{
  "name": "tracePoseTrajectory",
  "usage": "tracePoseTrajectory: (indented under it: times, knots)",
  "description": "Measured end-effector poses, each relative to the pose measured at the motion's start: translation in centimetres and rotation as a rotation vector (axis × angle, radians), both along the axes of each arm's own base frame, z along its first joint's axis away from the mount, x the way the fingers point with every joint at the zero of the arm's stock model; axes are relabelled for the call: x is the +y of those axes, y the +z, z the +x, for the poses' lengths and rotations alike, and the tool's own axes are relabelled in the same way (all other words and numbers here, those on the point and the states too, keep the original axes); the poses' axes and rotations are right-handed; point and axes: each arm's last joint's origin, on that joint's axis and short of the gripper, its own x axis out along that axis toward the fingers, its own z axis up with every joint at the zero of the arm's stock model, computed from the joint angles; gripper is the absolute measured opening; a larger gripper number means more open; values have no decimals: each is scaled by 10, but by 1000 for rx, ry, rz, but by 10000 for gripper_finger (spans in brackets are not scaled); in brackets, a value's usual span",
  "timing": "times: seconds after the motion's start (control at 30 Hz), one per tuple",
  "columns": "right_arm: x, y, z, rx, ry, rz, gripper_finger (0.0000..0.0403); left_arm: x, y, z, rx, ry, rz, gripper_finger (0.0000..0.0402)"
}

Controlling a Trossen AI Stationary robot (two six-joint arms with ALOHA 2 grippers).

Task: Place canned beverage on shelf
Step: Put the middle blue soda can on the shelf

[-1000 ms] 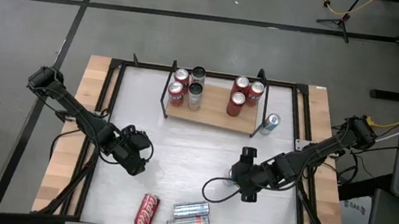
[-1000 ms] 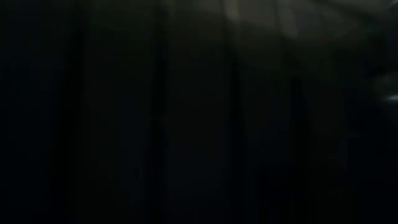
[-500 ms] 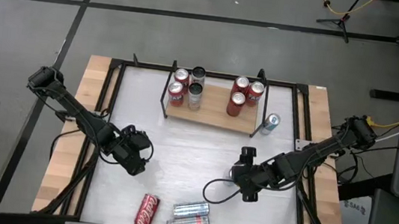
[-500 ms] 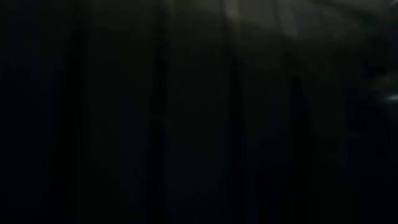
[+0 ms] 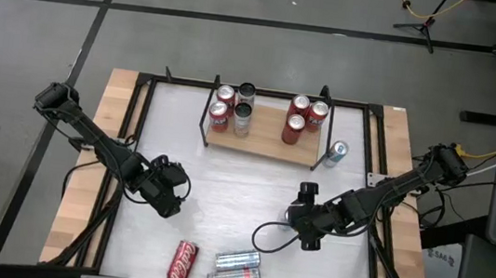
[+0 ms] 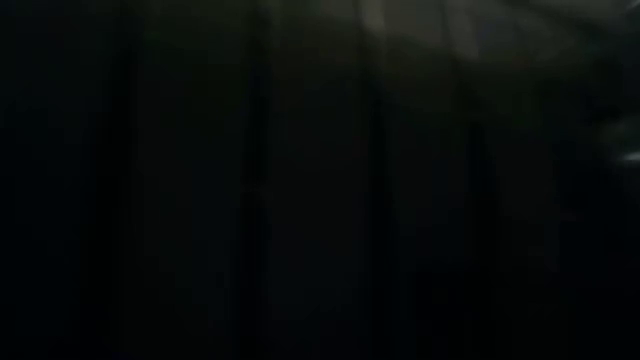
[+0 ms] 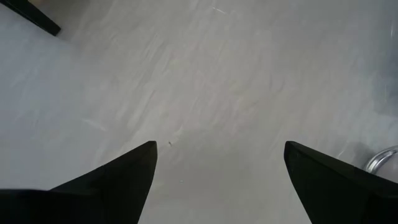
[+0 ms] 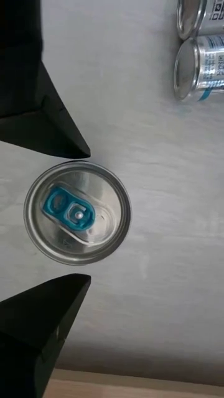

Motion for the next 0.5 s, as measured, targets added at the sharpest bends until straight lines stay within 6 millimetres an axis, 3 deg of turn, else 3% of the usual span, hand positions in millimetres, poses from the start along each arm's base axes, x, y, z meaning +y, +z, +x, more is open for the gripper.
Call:
tracePoseTrajectory:
  times: [0.5]
  knots:
    - [2,-7,3,24,34,-30,308,2,1,1,-45,33,63,344]
